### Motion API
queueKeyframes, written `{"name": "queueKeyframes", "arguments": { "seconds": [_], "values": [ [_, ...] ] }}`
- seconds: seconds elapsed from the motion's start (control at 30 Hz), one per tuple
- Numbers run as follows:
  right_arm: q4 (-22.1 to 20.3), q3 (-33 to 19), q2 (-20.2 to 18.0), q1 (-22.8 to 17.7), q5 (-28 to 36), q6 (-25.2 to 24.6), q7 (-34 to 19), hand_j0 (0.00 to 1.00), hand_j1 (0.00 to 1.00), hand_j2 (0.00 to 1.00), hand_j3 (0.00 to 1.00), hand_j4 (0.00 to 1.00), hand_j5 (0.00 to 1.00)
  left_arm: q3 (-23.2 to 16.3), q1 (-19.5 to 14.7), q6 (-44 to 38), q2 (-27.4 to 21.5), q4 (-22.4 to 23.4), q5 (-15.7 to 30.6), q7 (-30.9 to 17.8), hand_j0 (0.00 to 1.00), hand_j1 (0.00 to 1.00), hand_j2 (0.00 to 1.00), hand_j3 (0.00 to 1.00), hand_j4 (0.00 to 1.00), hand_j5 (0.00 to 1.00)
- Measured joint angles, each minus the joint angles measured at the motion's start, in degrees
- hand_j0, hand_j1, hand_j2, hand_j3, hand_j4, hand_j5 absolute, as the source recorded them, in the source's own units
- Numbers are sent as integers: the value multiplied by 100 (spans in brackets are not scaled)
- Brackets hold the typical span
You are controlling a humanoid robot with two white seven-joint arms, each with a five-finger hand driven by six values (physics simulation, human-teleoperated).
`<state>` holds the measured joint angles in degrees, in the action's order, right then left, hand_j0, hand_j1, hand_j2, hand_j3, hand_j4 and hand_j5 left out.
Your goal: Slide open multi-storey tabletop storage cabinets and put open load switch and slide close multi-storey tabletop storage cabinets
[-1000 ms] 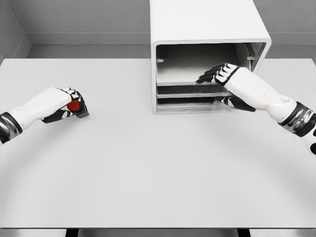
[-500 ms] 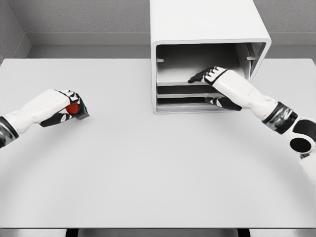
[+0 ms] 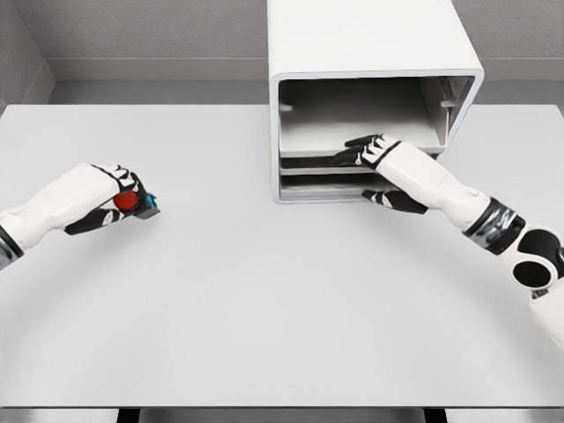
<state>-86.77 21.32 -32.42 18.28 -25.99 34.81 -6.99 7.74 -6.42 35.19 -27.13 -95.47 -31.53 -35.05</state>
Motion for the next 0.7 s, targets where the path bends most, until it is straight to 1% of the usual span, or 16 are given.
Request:
{"name": "queueKeyframes", "arguments": {
  "seconds": [0.1, 0.37, 0.5, 0.6, 0.7],
  "values": [
    [-149, -15, -86, -53, 6, 2, -8, 81, 81, 81, 81, 81, 81, 12, 44, 1, -14, -61, 43, 1, 40, 40, 40, 40, 40, 40],
    [-513, -46, -346, -343, -11, 7, -14, 81, 81, 81, 81, 81, 81, 18, 61, -1, -25, -177, 183, 3, 40, 40, 40, 40, 40, 40],
    [-686, -64, -455, -439, 14, 5, -4, 80, 80, 80, 80, 80, 80, 18, 141, 0, -19, -295, 201, 0, 40, 40, 40, 40, 40, 40],
    [-819, -146, -514, -598, -41, 14, -25, 81, 81, 81, 81, 81, 81, 17, 132, 0, -18, -348, 207, 0, 40, 40, 40, 40, 40, 40],
    [-934, -222, -566, -642, -74, 20, -42, 80, 80, 80, 80, 80, 80, 16, 141, -1, -17, -413, 209, 1, 40, 40, 40, 40, 40, 40]
  ]
}}
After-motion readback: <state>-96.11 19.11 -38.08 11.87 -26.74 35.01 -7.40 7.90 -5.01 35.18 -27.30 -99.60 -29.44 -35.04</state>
